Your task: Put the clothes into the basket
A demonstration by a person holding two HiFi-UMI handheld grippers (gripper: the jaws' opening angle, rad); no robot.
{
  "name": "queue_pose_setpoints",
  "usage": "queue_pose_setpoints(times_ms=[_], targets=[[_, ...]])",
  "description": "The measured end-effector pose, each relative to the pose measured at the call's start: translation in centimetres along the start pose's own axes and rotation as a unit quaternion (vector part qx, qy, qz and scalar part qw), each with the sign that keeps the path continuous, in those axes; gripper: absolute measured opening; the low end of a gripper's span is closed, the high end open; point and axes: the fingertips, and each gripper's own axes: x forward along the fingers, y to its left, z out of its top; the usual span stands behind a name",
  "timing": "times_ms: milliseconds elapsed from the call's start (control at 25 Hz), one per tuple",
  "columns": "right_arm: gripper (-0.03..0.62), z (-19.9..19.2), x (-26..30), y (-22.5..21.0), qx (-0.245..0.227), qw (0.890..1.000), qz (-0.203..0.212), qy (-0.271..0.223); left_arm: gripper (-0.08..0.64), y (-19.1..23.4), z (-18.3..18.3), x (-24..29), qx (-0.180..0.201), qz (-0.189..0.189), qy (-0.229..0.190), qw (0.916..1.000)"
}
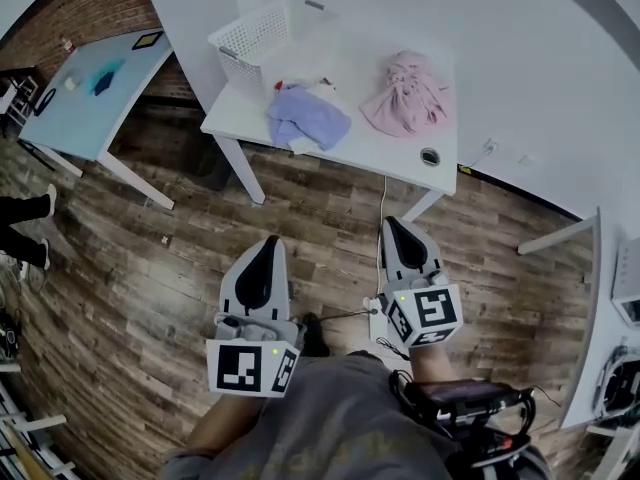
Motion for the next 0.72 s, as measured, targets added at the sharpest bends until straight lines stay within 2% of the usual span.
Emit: queue_pose_setpoints(times_ms=[280,720], targets=[[0.009,2.1,4.0,0.5,-0.009,1.0,-0.014,-0.013,0.008,3.2,0.9,2.7,-0.005,-0.016,-0.007,0.9998],[0.009,2.6,6.2,-3.5,0.001,0.998,-0.063,-0.016,0.008,3.4,0.7,8.5,-0.003,-0.058,-0.002,0.9983]])
